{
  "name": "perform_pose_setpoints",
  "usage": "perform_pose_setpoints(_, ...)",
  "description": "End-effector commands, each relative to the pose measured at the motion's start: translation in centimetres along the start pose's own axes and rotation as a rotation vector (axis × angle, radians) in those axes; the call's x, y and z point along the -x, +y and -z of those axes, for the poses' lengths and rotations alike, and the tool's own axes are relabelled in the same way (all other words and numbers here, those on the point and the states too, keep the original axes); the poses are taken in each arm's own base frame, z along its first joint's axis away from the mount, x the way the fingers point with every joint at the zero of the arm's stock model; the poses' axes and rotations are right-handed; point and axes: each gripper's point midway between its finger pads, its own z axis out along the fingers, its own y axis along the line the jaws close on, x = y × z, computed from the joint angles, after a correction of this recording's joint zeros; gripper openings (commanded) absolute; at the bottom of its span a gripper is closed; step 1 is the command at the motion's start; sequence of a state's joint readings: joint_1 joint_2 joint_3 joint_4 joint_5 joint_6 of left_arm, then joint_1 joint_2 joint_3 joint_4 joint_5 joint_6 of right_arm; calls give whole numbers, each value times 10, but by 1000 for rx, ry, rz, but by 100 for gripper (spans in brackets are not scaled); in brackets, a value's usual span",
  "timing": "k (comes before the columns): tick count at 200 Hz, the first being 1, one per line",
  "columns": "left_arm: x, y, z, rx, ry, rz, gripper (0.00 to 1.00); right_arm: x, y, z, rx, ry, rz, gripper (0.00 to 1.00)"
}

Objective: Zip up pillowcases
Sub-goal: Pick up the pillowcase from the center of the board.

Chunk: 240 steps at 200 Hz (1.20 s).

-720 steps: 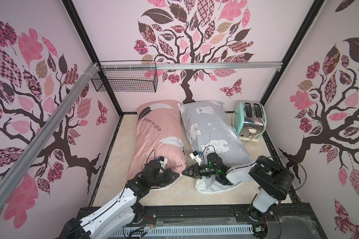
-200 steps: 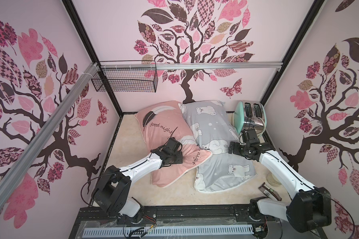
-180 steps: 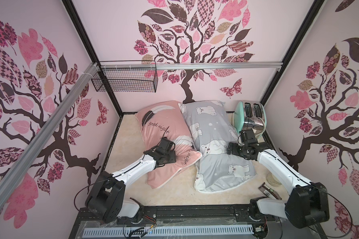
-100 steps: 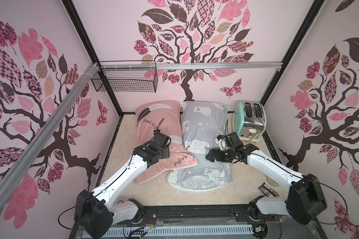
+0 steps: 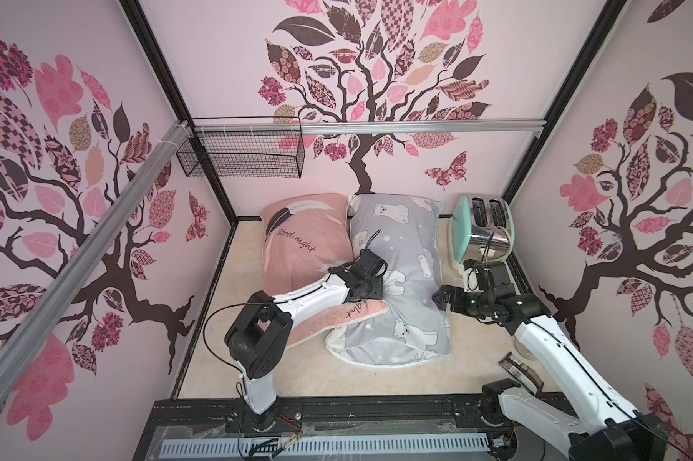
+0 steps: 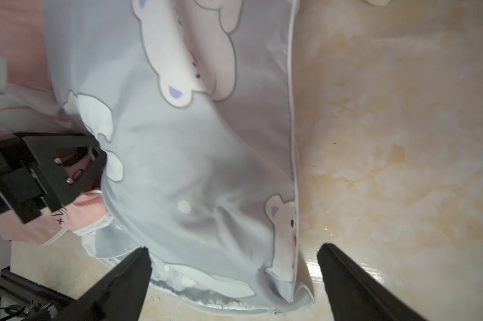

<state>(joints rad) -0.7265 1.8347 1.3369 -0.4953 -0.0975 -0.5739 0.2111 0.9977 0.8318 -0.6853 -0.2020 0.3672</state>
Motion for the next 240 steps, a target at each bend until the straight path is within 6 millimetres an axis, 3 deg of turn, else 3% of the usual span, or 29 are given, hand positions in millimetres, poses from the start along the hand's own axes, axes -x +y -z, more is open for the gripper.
perform_pose_setpoints(1, 7, 63, -39, 125, 19, 67, 62, -18, -11, -10, -21, 59, -40, 99)
perform_pose_setpoints(33, 6, 132, -53, 227, 53, 146, 62, -35, 2, -27, 109, 99, -63, 99)
perform_pose_setpoints(57, 1, 161, -53, 247, 83, 181, 61, -37, 6, -37, 152, 96, -40, 99)
perform_pose_setpoints(91, 0, 176, -52, 241, 78, 207, 61, -49, 43, -33, 396, 155, -42, 96)
perform_pose_setpoints(127, 8, 185, -58, 252, 92, 196, 60, -51, 54, -25, 481, 133, -31, 97)
perform_pose_setpoints(156, 8, 192, -62, 251, 103, 201, 60, -46, 72, -12, 587, 133, -41, 91)
perform_pose_setpoints(180, 9, 197, -60, 257, 101, 200, 60, -45, 73, -5, 588, 116, -34, 81)
perform_pose_setpoints(227, 22, 198, -54, 249, 81, 205, 59, -49, 75, 3, 620, 92, -78, 47)
perform_pose_setpoints(240, 24, 197, -53, 246, 77, 205, 59, -54, 74, 3, 630, 109, -87, 45)
